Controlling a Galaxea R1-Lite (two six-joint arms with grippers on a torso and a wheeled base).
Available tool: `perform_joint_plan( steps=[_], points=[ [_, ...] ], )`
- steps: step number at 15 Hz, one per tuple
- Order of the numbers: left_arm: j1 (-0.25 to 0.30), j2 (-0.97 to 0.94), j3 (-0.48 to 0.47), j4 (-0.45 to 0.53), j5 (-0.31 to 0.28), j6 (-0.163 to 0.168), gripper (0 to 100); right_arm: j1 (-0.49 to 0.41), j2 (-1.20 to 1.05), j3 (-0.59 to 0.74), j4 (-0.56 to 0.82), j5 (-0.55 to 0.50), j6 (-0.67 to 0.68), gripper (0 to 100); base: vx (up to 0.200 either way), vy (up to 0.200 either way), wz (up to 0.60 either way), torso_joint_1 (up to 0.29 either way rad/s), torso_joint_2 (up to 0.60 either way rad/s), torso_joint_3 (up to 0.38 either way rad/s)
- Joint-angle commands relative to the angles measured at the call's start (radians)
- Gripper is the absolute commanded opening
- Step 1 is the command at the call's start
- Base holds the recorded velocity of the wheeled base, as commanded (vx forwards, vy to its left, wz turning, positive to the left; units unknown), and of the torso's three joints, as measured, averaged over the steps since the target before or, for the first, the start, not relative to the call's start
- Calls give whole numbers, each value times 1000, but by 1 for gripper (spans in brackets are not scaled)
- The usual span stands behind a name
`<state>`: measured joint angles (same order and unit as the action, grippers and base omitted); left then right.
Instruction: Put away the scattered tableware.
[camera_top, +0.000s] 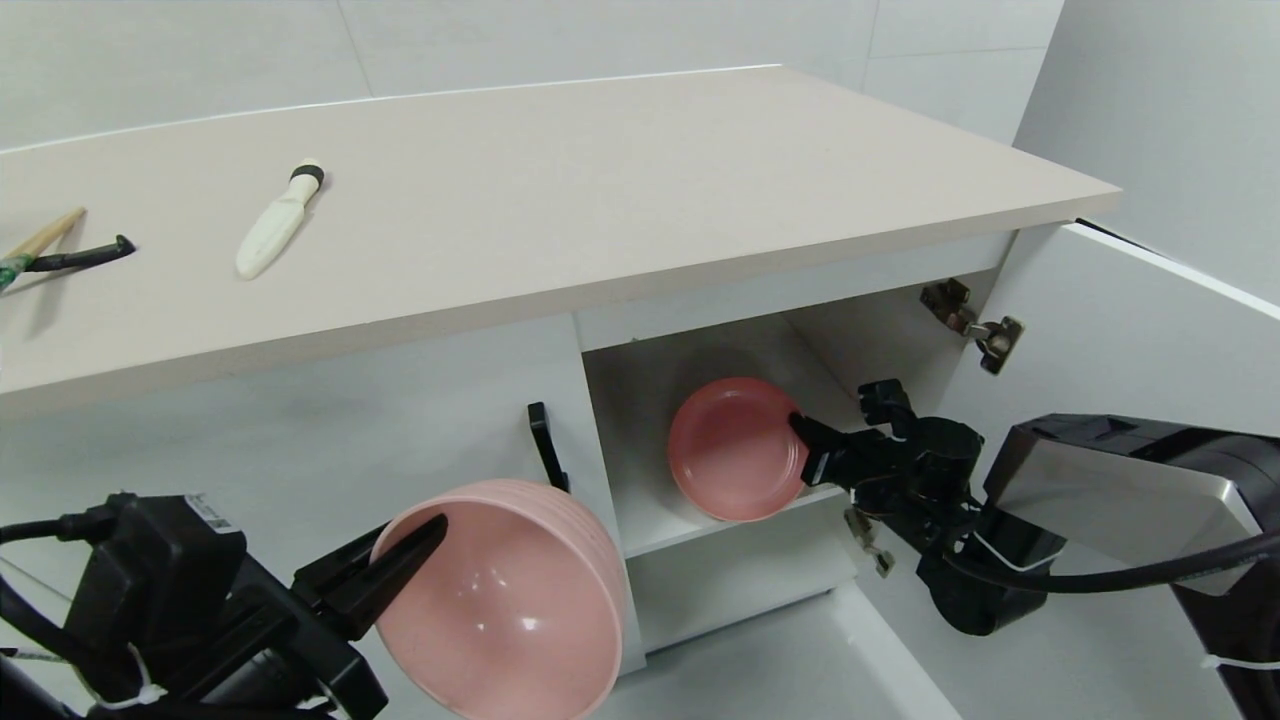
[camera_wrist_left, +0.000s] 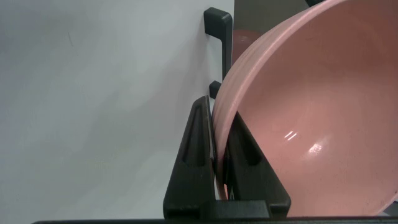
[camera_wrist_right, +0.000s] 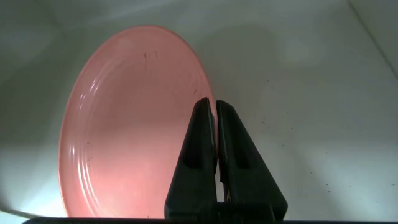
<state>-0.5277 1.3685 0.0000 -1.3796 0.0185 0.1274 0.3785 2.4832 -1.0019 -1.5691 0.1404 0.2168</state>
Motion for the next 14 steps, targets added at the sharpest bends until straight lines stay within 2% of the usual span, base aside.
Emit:
perform_joint_plan(
  steps=[1, 4, 14],
  points=[
    [0, 0, 0, 1, 0, 0, 0, 0, 29, -37, -2, 1, -1, 0, 0, 0, 0, 0, 0, 0],
    [0, 1, 0, 1, 1, 0, 0, 0, 66, -106, 0, -1, -1, 0, 0, 0, 0, 0, 0, 0],
    [0, 3, 0, 1, 1, -2, 0, 0, 109, -158, 8, -16, -2, 0, 0, 0, 0, 0, 0, 0]
  ],
)
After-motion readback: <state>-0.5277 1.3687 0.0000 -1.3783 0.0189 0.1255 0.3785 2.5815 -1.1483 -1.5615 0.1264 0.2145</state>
